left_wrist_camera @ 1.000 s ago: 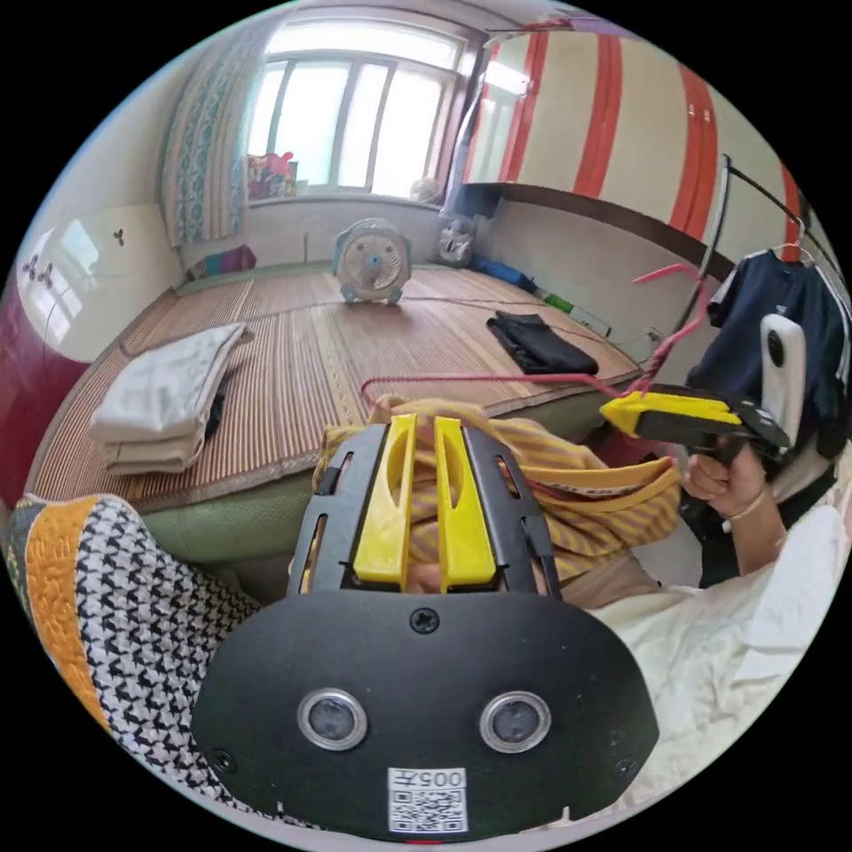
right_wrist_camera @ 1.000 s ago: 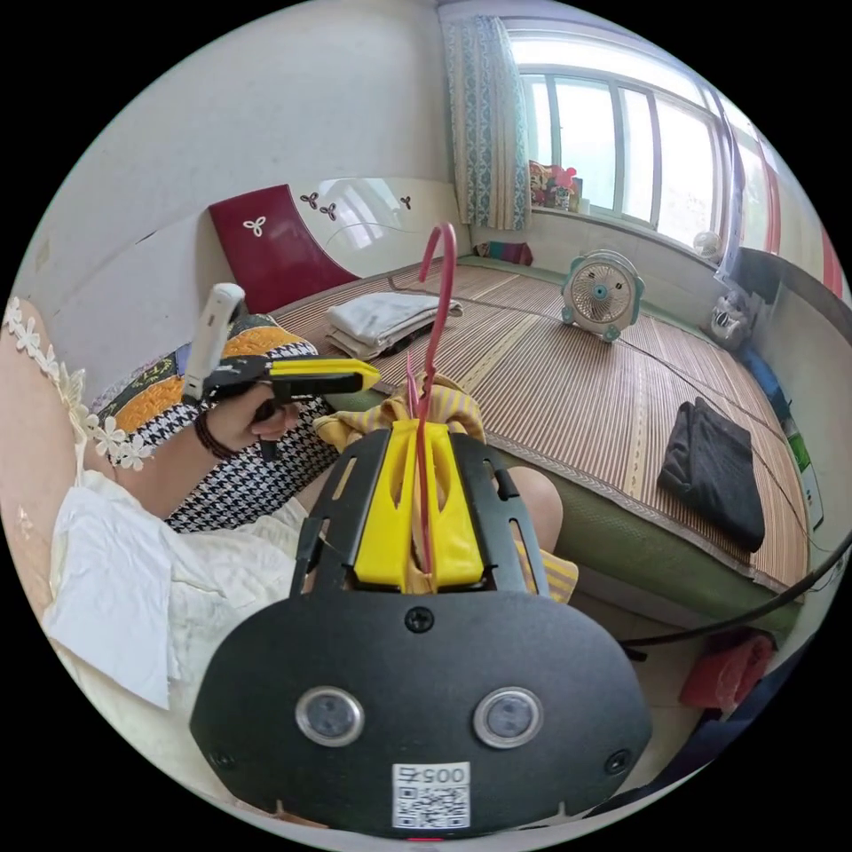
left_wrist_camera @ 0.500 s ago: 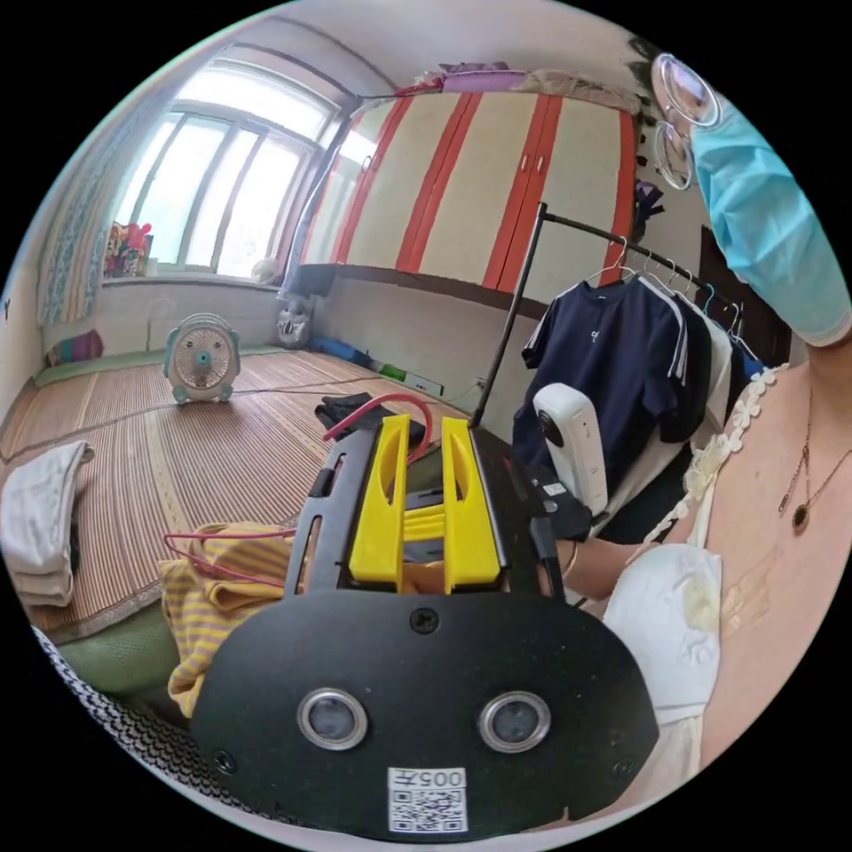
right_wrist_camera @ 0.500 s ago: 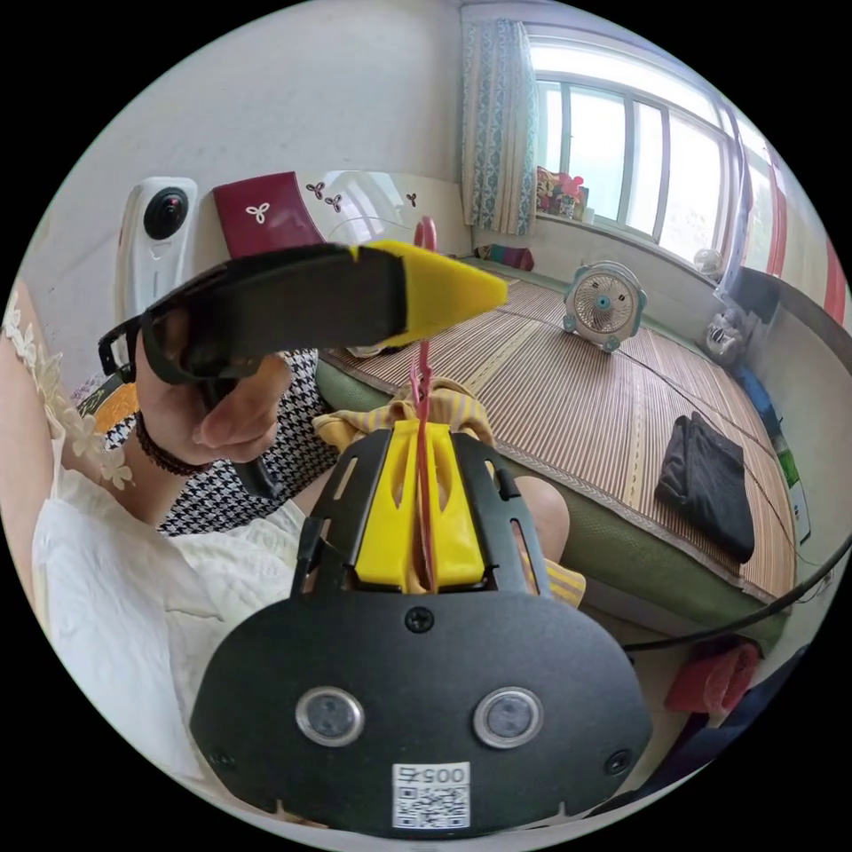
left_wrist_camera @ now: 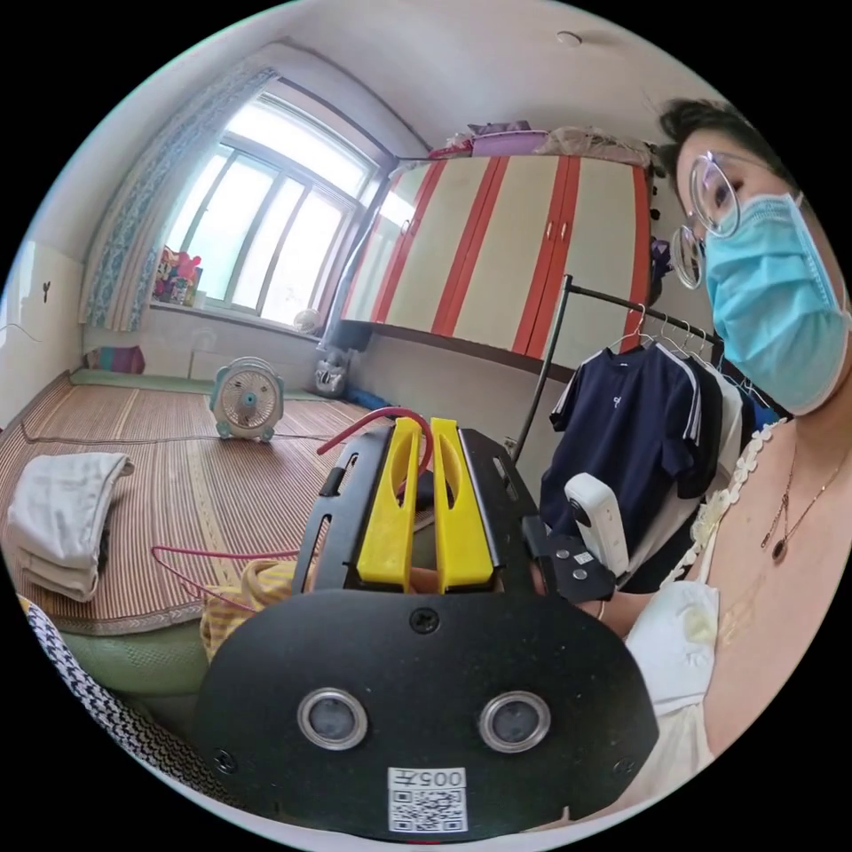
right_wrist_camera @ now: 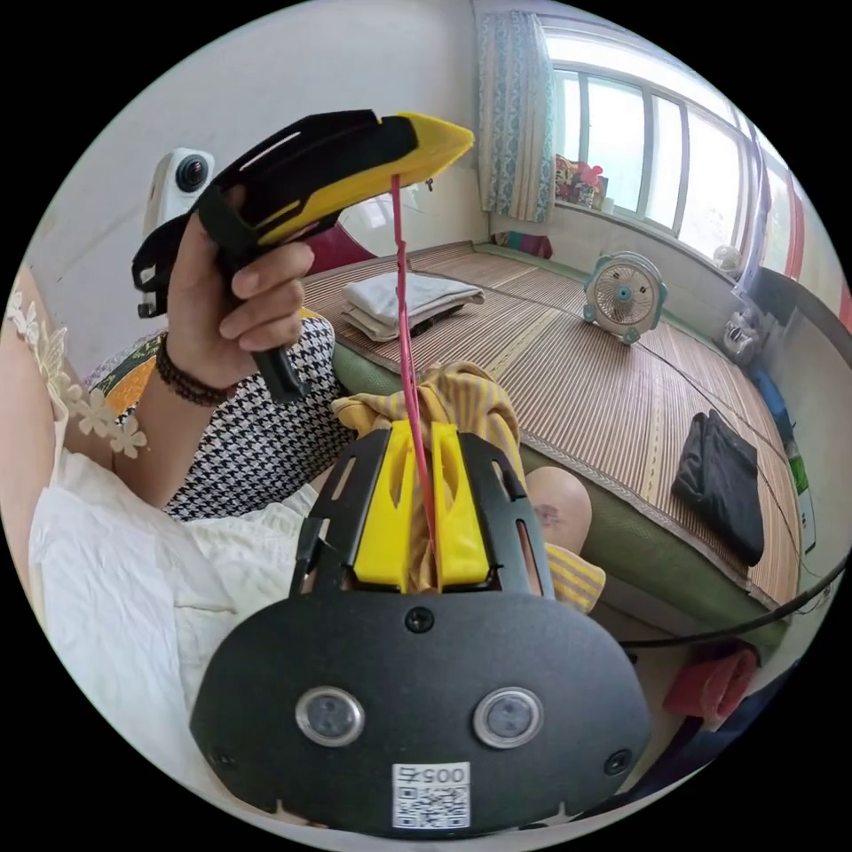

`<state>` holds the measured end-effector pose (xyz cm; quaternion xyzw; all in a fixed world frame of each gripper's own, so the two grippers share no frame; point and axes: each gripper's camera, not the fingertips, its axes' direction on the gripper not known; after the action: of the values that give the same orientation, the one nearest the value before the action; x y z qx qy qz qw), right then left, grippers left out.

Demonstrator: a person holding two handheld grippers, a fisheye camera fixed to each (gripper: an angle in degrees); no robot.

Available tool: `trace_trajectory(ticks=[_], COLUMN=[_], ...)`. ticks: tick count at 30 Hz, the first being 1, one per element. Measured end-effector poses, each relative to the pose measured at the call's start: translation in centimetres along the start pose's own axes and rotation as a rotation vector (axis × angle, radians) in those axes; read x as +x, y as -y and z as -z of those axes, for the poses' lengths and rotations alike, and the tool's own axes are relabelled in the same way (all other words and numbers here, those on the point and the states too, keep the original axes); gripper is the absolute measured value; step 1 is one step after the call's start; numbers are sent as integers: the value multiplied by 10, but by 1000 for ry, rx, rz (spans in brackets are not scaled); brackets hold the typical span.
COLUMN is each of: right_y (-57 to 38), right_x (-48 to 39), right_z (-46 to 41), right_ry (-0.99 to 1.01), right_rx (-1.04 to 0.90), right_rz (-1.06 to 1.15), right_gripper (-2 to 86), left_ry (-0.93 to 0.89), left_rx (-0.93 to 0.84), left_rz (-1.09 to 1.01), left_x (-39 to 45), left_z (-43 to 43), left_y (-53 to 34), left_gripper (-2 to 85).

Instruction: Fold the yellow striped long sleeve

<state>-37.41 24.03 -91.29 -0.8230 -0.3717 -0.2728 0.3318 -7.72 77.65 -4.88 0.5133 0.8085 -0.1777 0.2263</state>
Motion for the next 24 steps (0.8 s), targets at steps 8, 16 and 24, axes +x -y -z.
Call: trace_trajectory(ticks=[8,16,24], right_y=[11,27,48], right_x=[-22,-41,-24], right_z=[-17,-32,-50], right_ry=[145,218,220], right_rx=[-73,-128,-181], right_rz=[81,186,132], right_gripper=[43,40,37], left_ry=[191,421,651], left_rx=[59,46,-7], left_rz=[102,161,143], left_x=[-64,-140,-240], left_z=[52,91,120], left_y=[19,48,133], left_gripper=[32,28,14])
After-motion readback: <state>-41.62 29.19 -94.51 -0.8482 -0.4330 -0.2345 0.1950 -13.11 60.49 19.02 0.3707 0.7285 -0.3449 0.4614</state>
